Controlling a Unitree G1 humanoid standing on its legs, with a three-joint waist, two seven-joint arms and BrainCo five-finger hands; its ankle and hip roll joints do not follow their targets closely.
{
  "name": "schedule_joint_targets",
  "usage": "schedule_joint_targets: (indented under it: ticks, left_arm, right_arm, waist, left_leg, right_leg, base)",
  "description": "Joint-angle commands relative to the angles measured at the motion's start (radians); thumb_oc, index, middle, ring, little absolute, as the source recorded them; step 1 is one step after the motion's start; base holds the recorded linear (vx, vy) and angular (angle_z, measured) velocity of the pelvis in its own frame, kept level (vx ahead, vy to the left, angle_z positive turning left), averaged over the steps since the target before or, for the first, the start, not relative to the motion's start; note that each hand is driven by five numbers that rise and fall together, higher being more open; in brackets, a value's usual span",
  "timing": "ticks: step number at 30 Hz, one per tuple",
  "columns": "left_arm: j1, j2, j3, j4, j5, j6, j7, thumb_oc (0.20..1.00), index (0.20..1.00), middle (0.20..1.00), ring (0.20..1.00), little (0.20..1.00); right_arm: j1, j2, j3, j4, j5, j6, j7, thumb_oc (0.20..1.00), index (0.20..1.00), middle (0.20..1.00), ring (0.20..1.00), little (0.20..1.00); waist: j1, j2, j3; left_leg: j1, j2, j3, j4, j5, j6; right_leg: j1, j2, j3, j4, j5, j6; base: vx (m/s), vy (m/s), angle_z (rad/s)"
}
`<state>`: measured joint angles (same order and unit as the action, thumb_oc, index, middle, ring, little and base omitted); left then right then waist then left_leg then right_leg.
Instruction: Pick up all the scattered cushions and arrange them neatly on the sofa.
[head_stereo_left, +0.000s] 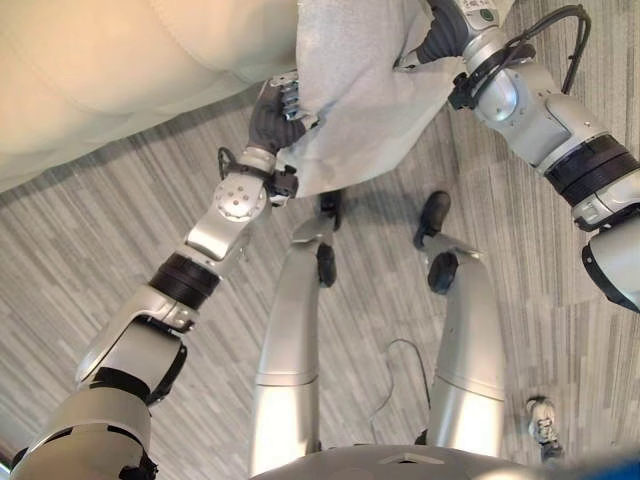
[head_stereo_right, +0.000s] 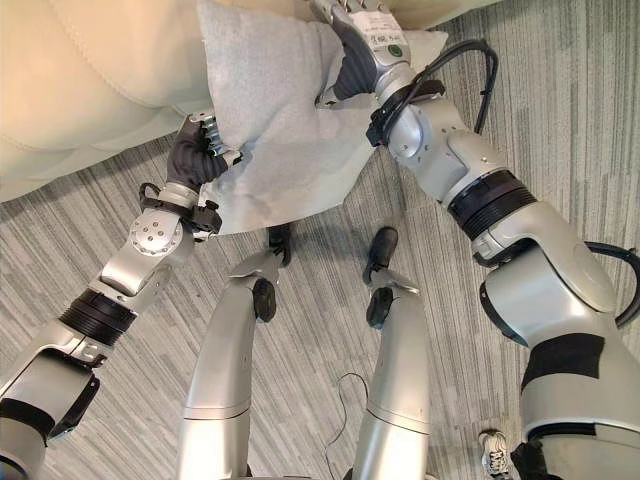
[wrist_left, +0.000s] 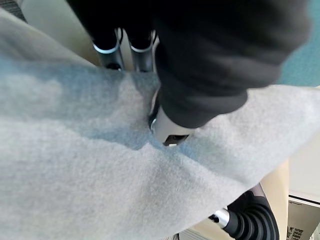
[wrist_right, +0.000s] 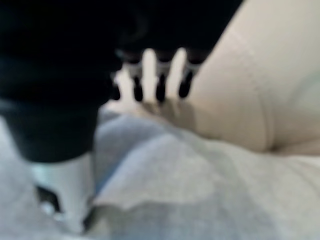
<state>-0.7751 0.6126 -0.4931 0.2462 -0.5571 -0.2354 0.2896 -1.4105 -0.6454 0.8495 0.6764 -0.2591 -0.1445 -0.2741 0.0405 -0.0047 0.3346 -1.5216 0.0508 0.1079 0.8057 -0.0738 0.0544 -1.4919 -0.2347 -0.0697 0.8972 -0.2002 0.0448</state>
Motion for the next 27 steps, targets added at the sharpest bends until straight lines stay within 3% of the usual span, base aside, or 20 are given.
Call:
schedule_joint_targets:
  ticks: [1,8,9,10,11,17,22,26,27]
  left_arm:
    - [-0.023,-0.083,0.018,-0.195,0.029,-0.167,-0.005,0.2,0.2,0.2,0.2,0.2]
    - [-0.08,-0.104,0.011,-0.179,0.055,-0.175,0.027,0.2,0.2,0.2,0.2,0.2]
    - [-0.087,-0.107,0.013,-0.176,0.056,-0.176,0.032,0.2,0.2,0.2,0.2,0.2]
    - [-0.096,-0.118,0.014,-0.17,0.06,-0.176,0.037,0.2,0.2,0.2,0.2,0.2]
    - [-0.097,-0.117,0.014,-0.169,0.06,-0.176,0.037,0.2,0.2,0.2,0.2,0.2]
    - [-0.082,-0.132,0.017,-0.161,0.068,-0.168,0.029,0.2,0.2,0.2,0.2,0.2]
    - [-0.002,-0.15,0.034,-0.161,0.072,-0.154,-0.014,0.2,0.2,0.2,0.2,0.2]
    - [0.051,-0.156,0.032,-0.166,0.069,-0.145,-0.04,0.2,0.2,0.2,0.2,0.2]
    - [0.087,-0.149,0.043,-0.187,0.071,-0.143,-0.05,0.2,0.2,0.2,0.2,0.2]
  right_arm:
    - [0.059,0.18,0.093,-0.041,-0.013,-0.062,0.059,1.0,1.0,1.0,1.0,1.0]
    - [0.091,0.264,0.127,-0.045,-0.015,-0.07,0.11,1.0,1.0,1.0,1.0,1.0]
    - [0.1,0.274,0.133,-0.051,-0.016,-0.072,0.117,0.947,0.947,0.947,0.947,0.947]
    - [0.105,0.294,0.143,-0.051,-0.02,-0.073,0.131,0.451,0.451,0.451,0.451,0.451]
    - [0.104,0.295,0.143,-0.049,-0.02,-0.073,0.13,0.2,0.2,0.2,0.2,0.2]
    - [0.171,0.29,0.105,-0.079,0.001,-0.07,0.127,0.2,0.2,0.2,0.2,0.2]
    - [0.305,0.203,-0.079,-0.204,0.121,-0.091,0.066,0.2,0.2,0.2,0.2,0.2]
    - [0.376,0.164,-0.135,-0.256,0.126,-0.092,0.063,0.2,0.2,0.2,0.2,0.2]
    - [0.431,0.145,-0.171,-0.308,0.112,-0.094,0.05,0.2,0.2,0.2,0.2,0.2]
  waist:
    - [0.016,0.025,-0.126]
    - [0.01,0.028,-0.12]
    - [0.01,0.027,-0.118]
    - [0.01,0.026,-0.115]
    - [0.01,0.026,-0.114]
    - [-0.002,0.024,-0.125]
    - [-0.031,0.019,-0.123]
    - [-0.043,0.013,-0.12]
    - [-0.049,0.013,-0.119]
  left_leg:
    - [0.032,-0.021,-0.115,-0.036,-0.063,-0.086]
    - [0.045,-0.018,-0.112,-0.042,-0.059,-0.091]
    - [0.051,-0.013,-0.11,-0.05,-0.058,-0.091]
    - [0.057,-0.015,-0.108,-0.057,-0.055,-0.093]
    - [0.058,-0.015,-0.108,-0.058,-0.054,-0.093]
    - [0.116,-0.004,-0.105,-0.11,-0.046,-0.094]
    - [0.307,0.004,-0.097,-0.262,-0.029,-0.095]
    - [0.411,0.011,-0.102,-0.325,-0.022,-0.102]
    - [0.465,0.016,-0.103,-0.377,0.017,-0.102]
  right_leg:
    - [0.053,-0.013,0.022,-0.037,0.008,0.074]
    - [0.061,-0.005,0.025,-0.042,0.011,0.073]
    - [0.065,-0.005,0.023,-0.045,0.01,0.074]
    - [0.071,-0.003,0.021,-0.054,0.012,0.075]
    - [0.072,-0.003,0.021,-0.054,0.012,0.075]
    - [0.116,0.003,0.017,-0.085,0.017,0.078]
    - [0.278,0.009,0.002,-0.194,0.033,0.079]
    - [0.375,0.005,-0.01,-0.254,0.044,0.079]
    - [0.417,0.001,-0.021,-0.301,0.088,0.075]
  base:
    - [0.0,0.0,0.0]
    - [0.0,0.0,0.0]
    - [0.0,0.0,0.0]
    - [0.0,0.0,0.0]
    - [-0.03,-0.023,0.0]
    - [-0.03,-0.016,-0.01]
    - [-0.06,-0.036,-0.03]
    - [-0.01,-0.042,0.0]
    - [0.02,-0.047,-0.02]
